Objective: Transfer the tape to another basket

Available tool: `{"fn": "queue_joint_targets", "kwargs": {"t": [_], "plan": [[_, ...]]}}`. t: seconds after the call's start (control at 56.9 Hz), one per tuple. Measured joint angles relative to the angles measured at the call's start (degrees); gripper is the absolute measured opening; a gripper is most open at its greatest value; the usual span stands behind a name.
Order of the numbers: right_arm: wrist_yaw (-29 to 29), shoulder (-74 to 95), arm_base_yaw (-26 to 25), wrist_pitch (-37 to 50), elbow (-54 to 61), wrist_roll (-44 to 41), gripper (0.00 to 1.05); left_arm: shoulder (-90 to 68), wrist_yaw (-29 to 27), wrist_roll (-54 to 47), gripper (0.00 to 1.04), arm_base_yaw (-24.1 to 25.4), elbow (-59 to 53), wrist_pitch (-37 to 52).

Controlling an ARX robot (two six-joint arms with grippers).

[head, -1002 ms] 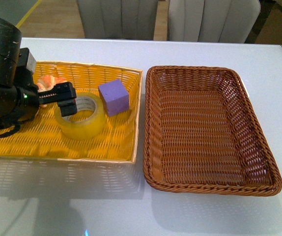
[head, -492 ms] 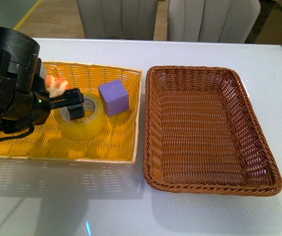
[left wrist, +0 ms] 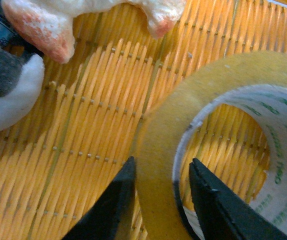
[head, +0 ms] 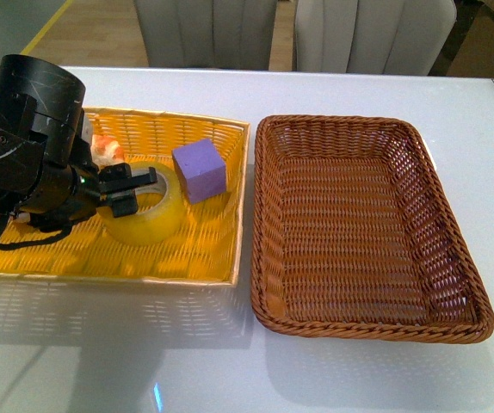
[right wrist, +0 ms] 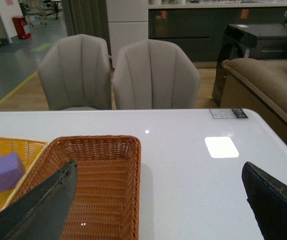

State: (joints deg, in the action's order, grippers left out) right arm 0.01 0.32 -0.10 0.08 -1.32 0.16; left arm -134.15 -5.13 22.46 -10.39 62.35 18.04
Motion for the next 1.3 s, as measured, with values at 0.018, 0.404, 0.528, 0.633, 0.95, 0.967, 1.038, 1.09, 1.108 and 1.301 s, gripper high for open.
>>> {"fn": "queue_joint_targets", "kwargs": {"t": [0.018, 0.404, 0.528, 0.633, 0.95, 0.967, 1.038, 1.09, 1.108, 1.301], "plan": [[0.0, 0.0, 0.0, 0.0, 0.0, 0.0, 0.96, 0.0, -0.1, 0.0, 0.21, 0.0, 0.0, 0.0], [0.0, 0.0, 0.0, 0.0, 0.0, 0.0, 0.96, 3.4, -2.4, 1.6, 0.16, 0.8, -6.5, 4.7], [0.0, 0.0, 0.0, 0.0, 0.0, 0.0, 0.96, 7.3, -2.9, 2.3, 0.16, 0.9, -10.2, 6.5], [0.0, 0.0, 0.0, 0.0, 0.0, 0.0, 0.96, 11.7, -3.0, 2.4, 0.16, 0.5, -11.9, 7.0], [0.0, 0.0, 0.0, 0.0, 0.0, 0.0, 0.96, 19.1, -0.9, 0.9, 0.16, -8.0, -8.5, 3.5], [0.0, 0.0, 0.0, 0.0, 0.0, 0.0, 0.96, 19.0, -0.9, 0.9, 0.16, -8.3, -8.2, 3.2], [0.0, 0.0, 0.0, 0.0, 0.0, 0.0, 0.96, 18.4, 0.1, 0.1, 0.16, -10.5, -5.9, 1.5], [0.0, 0.0, 0.0, 0.0, 0.0, 0.0, 0.96, 17.4, 0.5, -0.2, 0.16, -12.4, -3.6, 0.1], [0.0, 0.0, 0.0, 0.0, 0.0, 0.0, 0.96, 17.1, 0.6, -0.2, 0.16, -12.7, -3.1, -0.2], [0.0, 0.0, 0.0, 0.0, 0.0, 0.0, 0.96, 11.6, 0.9, -0.5, 0.15, -18.6, 4.9, -4.5]]}}
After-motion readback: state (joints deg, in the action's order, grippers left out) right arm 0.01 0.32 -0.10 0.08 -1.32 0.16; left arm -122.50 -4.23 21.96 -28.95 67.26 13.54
